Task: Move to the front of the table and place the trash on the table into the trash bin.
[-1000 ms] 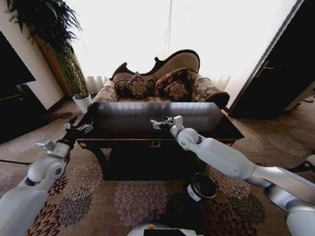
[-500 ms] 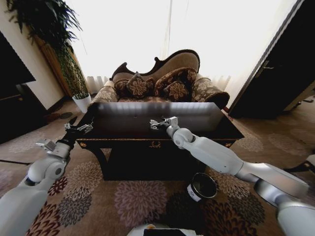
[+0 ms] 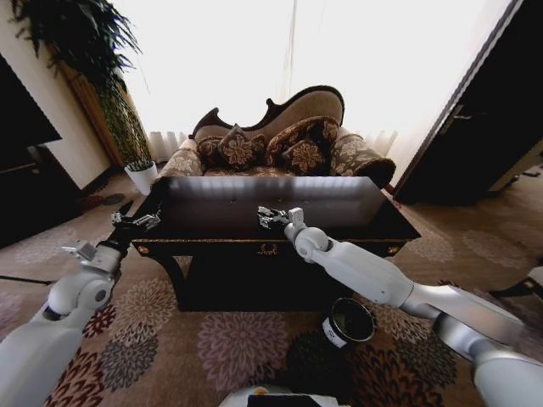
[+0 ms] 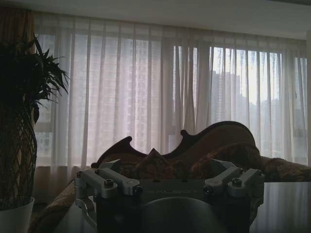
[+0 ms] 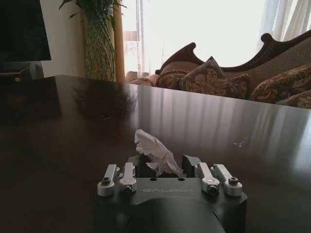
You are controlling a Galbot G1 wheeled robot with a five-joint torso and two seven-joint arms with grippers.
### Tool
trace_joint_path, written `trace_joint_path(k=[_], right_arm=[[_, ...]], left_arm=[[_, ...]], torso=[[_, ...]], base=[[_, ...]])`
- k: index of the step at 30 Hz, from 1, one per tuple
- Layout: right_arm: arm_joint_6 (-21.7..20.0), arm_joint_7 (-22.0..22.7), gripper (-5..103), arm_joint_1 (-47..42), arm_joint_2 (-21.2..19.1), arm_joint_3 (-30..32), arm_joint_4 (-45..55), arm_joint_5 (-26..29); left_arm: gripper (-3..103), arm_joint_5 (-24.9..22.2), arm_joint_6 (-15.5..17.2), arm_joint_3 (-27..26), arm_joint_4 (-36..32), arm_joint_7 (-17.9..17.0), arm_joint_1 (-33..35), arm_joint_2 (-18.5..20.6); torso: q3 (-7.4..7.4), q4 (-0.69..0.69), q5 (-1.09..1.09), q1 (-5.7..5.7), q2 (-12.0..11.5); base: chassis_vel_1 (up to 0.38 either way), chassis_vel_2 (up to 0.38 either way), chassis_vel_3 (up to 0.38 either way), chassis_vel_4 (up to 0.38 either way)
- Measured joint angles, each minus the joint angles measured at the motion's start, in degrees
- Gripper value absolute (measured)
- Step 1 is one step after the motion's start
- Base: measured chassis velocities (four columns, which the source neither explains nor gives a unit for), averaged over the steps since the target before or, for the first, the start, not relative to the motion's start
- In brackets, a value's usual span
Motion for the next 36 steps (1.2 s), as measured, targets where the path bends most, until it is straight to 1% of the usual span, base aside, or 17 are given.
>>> trace_joint_path(k=[1,4,5,7,8,11,13,14,15,21,24,27,30,32,33,35,36], right_arm=[[0.0,0.0,52,0.0,0.0,0.0,0.0,0.0],[0.0,0.1,36,0.2,-0.3,-0.1,0.1,0.1],[0.0,0.1,36,0.2,-0.3,-0.1,0.2,0.1],[0.0,0.1,25,0.2,-0.4,-0.1,0.3,0.1],[0.0,0.1,25,0.2,-0.4,-0.1,0.3,0.1],[0.1,0.2,9,0.1,-0.6,-0.2,0.7,0.1],[0.1,0.3,9,0.1,-0.6,-0.2,0.8,0.1],[0.1,0.4,4,0.0,-0.6,-0.2,0.9,0.1],[0.2,0.5,2,0.0,-0.6,-0.2,1.0,0.1],[0.2,1.1,0,-0.6,-0.9,0.3,2.1,0.3],[0.2,1.5,0,-1.5,-1.3,1.5,3.1,0.4],[0.2,2.1,0,-3.3,-2.7,3.8,5.4,0.4],[0.2,2.4,0,-7.2,-4.8,8.0,9.2,0.4],[0.1,2.4,0,-11.8,-6.8,12.4,11.9,-0.5],[0.1,2.4,0,-11.8,-6.8,12.4,11.9,-0.5],[0.1,1.7,0,-16.4,-8.8,16.7,14.5,-1.9],[0.1,1.1,0,-19.5,-10.4,20.1,16.4,-2.9]], left_arm=[[100,0.0,0.0,0.0,0.0,0.0,0.0,0.0],[100,0.0,0.0,0.0,0.0,0.0,0.0,0.0],[100,0.0,0.0,0.0,0.0,0.0,0.0,0.0],[100,0.0,0.0,0.0,0.0,0.0,0.0,0.0],[100,0.0,0.0,0.0,0.0,0.0,0.0,0.0],[100,0.0,0.0,0.0,0.0,0.0,0.0,0.0],[100,0.0,0.0,0.0,0.0,0.0,0.0,0.0],[100,0.0,0.0,0.0,0.0,0.0,0.0,0.0],[100,0.0,0.0,0.0,0.0,0.0,0.0,0.0],[100,0.0,0.0,0.0,0.0,0.0,0.0,0.0],[100,0.0,0.0,0.0,0.0,0.0,0.0,0.0],[100,0.0,0.0,0.0,0.0,0.0,0.0,0.0],[100,0.0,0.0,0.0,0.0,0.0,0.0,0.0],[100,0.0,0.0,0.0,0.0,0.0,0.0,0.0],[100,0.0,0.0,0.0,0.0,0.0,0.0,0.0],[100,0.0,0.0,0.0,0.0,0.0,0.0,0.0],[100,0.0,0.0,0.0,0.0,0.0,0.0,0.0]], torso=[[0.00,0.00,0.00,0.00,0.0],[0.00,-0.01,0.00,0.00,0.0],[0.00,-0.01,0.00,0.00,0.0],[0.00,-0.01,0.00,0.00,0.0],[0.00,-0.01,0.00,0.00,0.0],[0.00,0.00,0.00,0.00,0.0],[0.00,0.00,0.00,0.00,0.0],[0.00,0.00,0.00,0.00,0.0],[0.00,0.00,0.00,0.00,0.0],[0.00,0.00,0.00,0.00,0.0],[0.00,0.00,0.00,0.00,0.0],[0.00,0.00,0.00,0.01,0.0],[0.00,0.01,0.00,0.00,0.0],[0.00,0.01,0.01,0.00,0.0],[0.00,0.01,0.01,0.00,0.0],[0.00,0.00,0.02,0.00,0.0],[0.00,-0.01,0.01,0.00,0.0]], base=[[0.000,0.000,0.000,0.000],[0.000,0.000,0.000,0.000],[0.000,0.000,0.000,0.000],[0.000,0.000,0.000,0.000],[0.000,0.000,0.000,0.000],[0.000,0.000,0.000,0.000],[0.000,0.000,0.000,0.000],[0.000,0.000,0.000,0.000],[0.000,0.000,0.000,0.000],[0.000,0.000,0.000,0.000],[0.000,0.000,0.000,0.000],[0.000,0.000,0.000,0.000],[0.000,0.000,0.000,0.000],[0.000,0.000,0.000,0.000],[0.000,0.000,0.000,0.000],[0.000,0.000,0.000,0.000],[0.000,0.000,0.000,0.000]])
